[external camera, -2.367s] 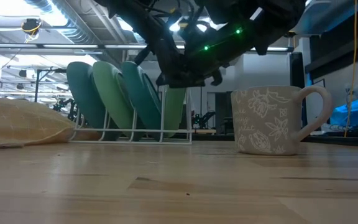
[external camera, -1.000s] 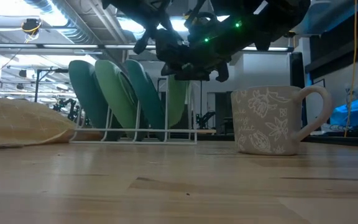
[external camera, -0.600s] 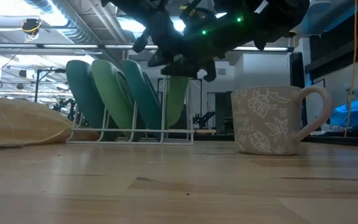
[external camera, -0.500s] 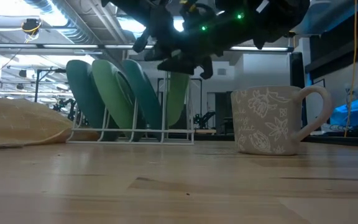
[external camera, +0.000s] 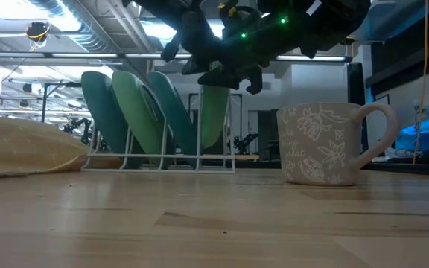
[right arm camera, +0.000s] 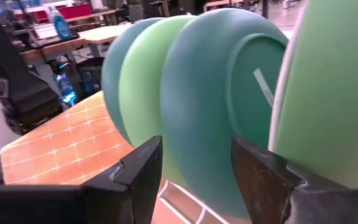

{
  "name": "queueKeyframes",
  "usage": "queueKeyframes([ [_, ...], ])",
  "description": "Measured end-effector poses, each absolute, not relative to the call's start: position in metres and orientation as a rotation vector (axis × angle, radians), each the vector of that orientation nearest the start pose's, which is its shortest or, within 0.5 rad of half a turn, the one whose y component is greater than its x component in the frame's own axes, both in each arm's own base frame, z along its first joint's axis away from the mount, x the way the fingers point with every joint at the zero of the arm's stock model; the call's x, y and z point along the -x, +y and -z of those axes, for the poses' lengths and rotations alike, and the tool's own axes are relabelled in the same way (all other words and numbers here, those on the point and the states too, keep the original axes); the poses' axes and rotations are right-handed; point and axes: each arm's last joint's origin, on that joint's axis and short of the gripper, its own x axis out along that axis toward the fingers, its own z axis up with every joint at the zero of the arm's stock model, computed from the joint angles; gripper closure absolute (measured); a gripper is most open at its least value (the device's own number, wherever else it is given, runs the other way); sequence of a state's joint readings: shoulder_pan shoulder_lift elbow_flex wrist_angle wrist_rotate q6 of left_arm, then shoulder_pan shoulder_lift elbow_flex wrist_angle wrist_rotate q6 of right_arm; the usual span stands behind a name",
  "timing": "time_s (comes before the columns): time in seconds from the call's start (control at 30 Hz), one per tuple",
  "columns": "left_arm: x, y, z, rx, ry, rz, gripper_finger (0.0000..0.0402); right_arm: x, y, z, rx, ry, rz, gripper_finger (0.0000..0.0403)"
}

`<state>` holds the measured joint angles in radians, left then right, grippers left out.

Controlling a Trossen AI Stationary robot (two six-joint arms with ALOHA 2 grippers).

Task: Sort dishes
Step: Put the green plate into the dish rack

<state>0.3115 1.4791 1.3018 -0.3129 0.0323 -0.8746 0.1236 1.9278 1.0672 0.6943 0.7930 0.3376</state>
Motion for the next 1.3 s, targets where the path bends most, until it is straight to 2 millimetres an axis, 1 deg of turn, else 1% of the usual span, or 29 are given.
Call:
queueKeyframes([
  [0.2,-0.314,0.1,-0.332,0.943,0.394,-0.494,0.0397,-0.4,0.034,-0.183,-0.224,0.083,0.762,0.0208],
  [0.27,-0.313,0.1,-0.33,0.943,0.415,-0.502,0.0396,-0.399,0.033,-0.181,-0.212,0.101,0.787,0.0208],
  [0.7,-0.306,0.097,-0.319,0.84,0.585,-0.498,0.0393,-0.398,0.033,-0.175,-0.215,0.151,0.771,0.0207],
  [0.87,-0.301,0.095,-0.314,0.813,0.662,-0.507,0.0382,-0.397,0.032,-0.171,-0.229,0.181,0.777,0.0207],
  [1.0,-0.299,0.095,-0.312,0.811,0.687,-0.524,0.0373,-0.396,0.032,-0.17,-0.227,0.194,0.78,0.0207],
  [1.3,-0.298,0.095,-0.311,0.788,0.704,-0.53,0.0371,-0.397,0.033,-0.17,-0.228,0.194,0.775,0.0207],
])
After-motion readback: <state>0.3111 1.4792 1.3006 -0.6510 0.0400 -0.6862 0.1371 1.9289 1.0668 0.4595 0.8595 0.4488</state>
